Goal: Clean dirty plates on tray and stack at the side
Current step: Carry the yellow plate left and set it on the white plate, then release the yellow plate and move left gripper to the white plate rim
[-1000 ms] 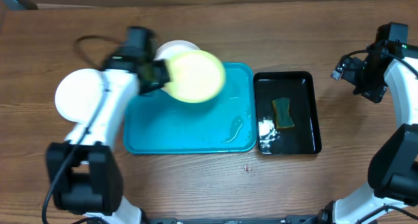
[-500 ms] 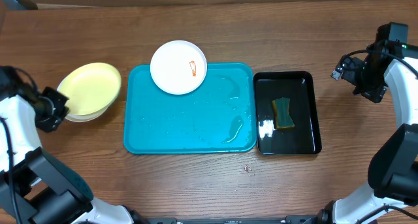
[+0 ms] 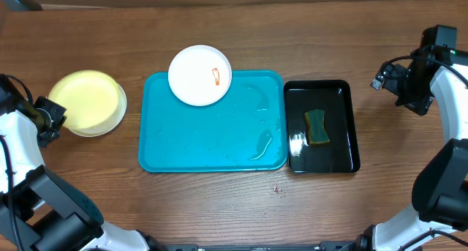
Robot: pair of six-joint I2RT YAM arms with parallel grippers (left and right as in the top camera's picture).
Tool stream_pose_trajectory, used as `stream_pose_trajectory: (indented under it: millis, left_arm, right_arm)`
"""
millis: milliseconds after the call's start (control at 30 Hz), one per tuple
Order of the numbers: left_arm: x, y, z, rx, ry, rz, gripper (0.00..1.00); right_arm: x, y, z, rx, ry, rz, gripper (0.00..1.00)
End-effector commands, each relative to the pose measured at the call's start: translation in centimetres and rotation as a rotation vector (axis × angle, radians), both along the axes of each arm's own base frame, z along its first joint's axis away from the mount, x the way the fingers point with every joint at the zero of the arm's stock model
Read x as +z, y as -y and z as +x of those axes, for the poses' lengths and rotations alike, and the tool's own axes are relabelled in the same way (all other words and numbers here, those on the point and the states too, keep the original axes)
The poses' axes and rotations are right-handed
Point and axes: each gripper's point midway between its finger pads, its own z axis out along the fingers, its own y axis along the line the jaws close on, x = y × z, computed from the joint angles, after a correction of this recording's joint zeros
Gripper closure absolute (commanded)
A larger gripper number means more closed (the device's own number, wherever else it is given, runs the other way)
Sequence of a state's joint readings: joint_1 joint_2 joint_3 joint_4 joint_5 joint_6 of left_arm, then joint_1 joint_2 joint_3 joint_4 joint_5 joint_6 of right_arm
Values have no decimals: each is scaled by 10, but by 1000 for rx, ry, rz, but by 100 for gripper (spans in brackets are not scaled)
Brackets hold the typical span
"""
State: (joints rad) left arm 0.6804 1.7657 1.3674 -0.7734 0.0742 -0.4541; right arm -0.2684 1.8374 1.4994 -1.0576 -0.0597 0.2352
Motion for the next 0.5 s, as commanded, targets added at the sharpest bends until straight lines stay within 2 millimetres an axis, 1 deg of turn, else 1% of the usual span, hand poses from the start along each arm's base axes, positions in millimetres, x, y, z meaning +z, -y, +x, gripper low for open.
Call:
stream_pose_trajectory:
  millis: [0,33,167,300,467]
  left_arm:
    - [1,9,0,4,3,-24,36]
    - [1,24,6,-32,34,-86,32]
    - [7,68,30,-198,118,-201,32]
    - [7,111,44,-310,100,-234,33]
    - [6,175,62,-473,78,-241,35]
  right_arm:
    - [6,3,2,-11,20,-11,0]
    - [6,3,2,-11,20,-11,0]
    - [6,3,2,-11,20,-10,0]
    - [6,3,2,-11,20,-11,0]
    - [6,3,2,-11,20,-10,0]
